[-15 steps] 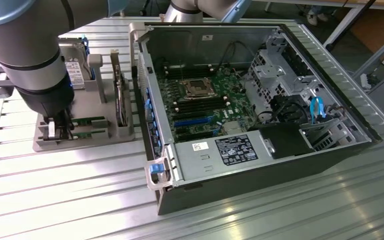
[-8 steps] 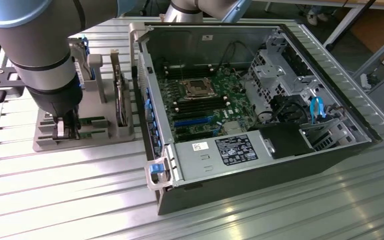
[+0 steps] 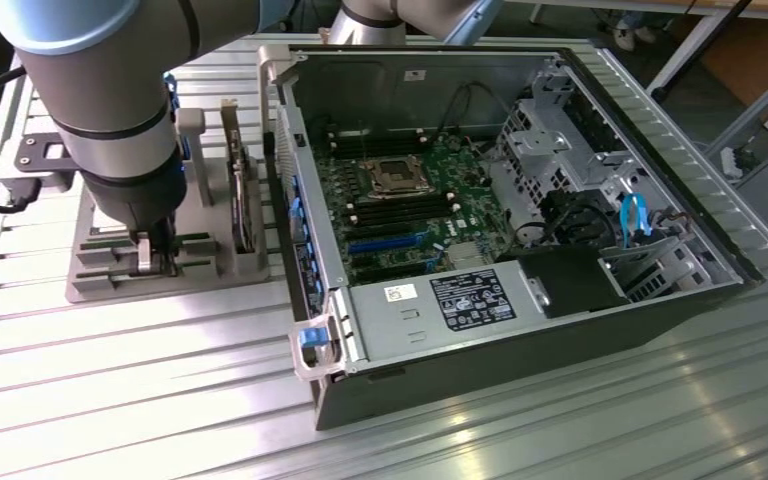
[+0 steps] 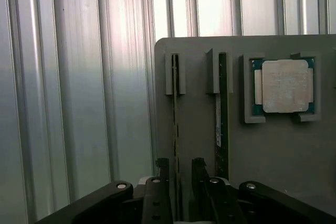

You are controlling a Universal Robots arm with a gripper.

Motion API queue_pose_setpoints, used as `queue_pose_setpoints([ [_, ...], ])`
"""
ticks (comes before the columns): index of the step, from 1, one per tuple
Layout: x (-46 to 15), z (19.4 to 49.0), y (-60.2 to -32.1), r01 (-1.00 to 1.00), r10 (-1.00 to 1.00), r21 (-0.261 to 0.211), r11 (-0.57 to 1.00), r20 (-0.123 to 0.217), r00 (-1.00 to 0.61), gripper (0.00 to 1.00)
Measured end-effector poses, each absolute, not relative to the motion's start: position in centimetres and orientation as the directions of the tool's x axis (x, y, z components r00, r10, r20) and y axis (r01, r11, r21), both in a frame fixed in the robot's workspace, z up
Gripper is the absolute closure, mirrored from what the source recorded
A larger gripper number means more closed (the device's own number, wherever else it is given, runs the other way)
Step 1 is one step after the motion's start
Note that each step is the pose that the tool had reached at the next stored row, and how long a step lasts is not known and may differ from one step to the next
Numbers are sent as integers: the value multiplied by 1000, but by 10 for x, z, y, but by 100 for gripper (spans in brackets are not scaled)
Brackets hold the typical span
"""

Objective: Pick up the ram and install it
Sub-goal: 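Pick up the ram and move it above insertion slot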

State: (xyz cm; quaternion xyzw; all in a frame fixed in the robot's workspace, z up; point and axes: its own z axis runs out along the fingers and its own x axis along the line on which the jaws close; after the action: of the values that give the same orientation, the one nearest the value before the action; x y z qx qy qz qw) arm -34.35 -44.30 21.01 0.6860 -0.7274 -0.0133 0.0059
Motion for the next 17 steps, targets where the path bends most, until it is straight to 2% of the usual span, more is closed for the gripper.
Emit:
queue_pose_setpoints([
  [14, -344, 212, -446, -998, -998, 27, 58, -10, -59, 69],
  [15, -344, 212, -446, -998, -998, 27, 58, -10, -59, 71],
  [16, -344, 212, -446, -998, -998, 27, 58, -10, -59, 78],
  [17, -344, 212, -446, -998, -998, 27, 58, -10, -59, 78],
])
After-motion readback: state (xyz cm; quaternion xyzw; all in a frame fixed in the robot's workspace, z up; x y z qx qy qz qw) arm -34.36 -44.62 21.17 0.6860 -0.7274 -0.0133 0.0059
